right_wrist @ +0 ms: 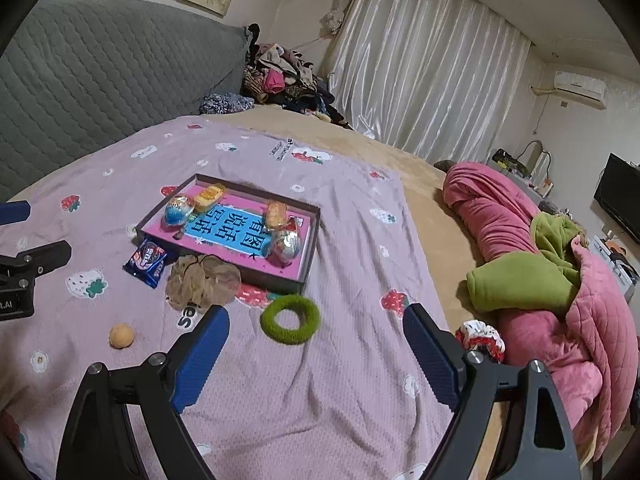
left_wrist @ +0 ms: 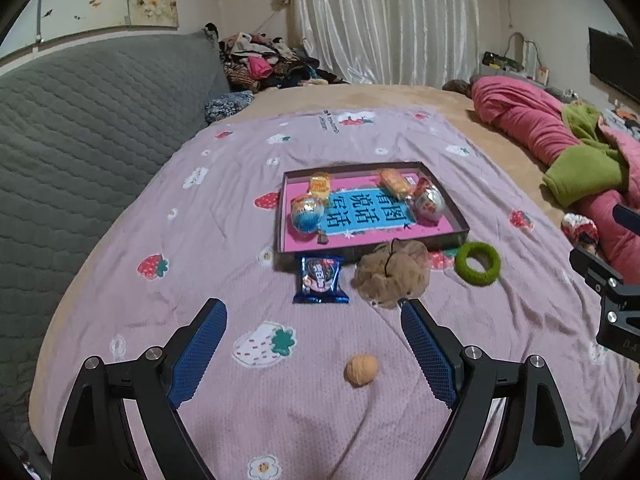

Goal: Organize objects
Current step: 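Withdraw both open tools from the tray toward the walnut and green ring, then close the left tool on the walnut while the right tool grasps the green ring, then lift the walnut and green ring and carry both over the tray, then lower the walnut and green ring onto the book and open both tools, then withdraw both open tools away from the tray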

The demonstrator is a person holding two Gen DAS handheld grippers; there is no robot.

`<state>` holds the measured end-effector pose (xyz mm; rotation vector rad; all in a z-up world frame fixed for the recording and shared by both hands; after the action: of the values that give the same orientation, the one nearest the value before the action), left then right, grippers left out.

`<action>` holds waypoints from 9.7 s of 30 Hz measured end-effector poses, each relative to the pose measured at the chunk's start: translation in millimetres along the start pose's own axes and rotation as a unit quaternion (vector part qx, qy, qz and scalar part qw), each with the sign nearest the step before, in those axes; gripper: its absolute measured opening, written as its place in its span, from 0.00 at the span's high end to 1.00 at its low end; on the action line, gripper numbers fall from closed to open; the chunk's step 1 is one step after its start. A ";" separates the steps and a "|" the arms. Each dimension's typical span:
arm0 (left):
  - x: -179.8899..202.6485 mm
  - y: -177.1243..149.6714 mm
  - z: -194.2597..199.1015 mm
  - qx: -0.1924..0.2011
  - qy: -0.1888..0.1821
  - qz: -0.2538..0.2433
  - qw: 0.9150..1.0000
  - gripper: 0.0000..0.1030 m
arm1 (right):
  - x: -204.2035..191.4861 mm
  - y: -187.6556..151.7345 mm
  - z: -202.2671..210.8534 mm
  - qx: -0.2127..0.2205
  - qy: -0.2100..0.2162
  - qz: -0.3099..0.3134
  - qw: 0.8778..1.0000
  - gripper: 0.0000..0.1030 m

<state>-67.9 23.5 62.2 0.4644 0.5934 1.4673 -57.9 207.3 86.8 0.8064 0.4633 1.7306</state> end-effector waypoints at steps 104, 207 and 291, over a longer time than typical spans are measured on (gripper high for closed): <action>11.4 -52.3 -94.9 -0.044 -0.113 0.010 0.993 0.68 | -24.1 -19.8 -103.7 -0.043 0.226 -0.051 0.972 0.77; 43.6 124.4 -270.1 0.007 -0.064 -0.046 0.997 0.68 | -57.8 92.2 -261.5 -0.028 0.162 -0.044 0.985 0.76; -13.6 142.4 -167.9 0.013 -0.097 0.009 0.995 0.24 | -11.9 102.9 -196.1 0.048 0.201 -0.124 0.971 0.25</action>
<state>-284.3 7.8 22.4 0.6259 0.4539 1.4128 -266.9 182.4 16.7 0.4372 0.8891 1.6444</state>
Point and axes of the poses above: each gripper's, at about its wrist camera, not at the fingertips, and z roughly against the way its jaws point, x to its right, y to its top, the point moved 1 cm from there along -z, roughly the way its jaws point, and after that the axes turned 8 degrees about -x, right-handed, at the moved point
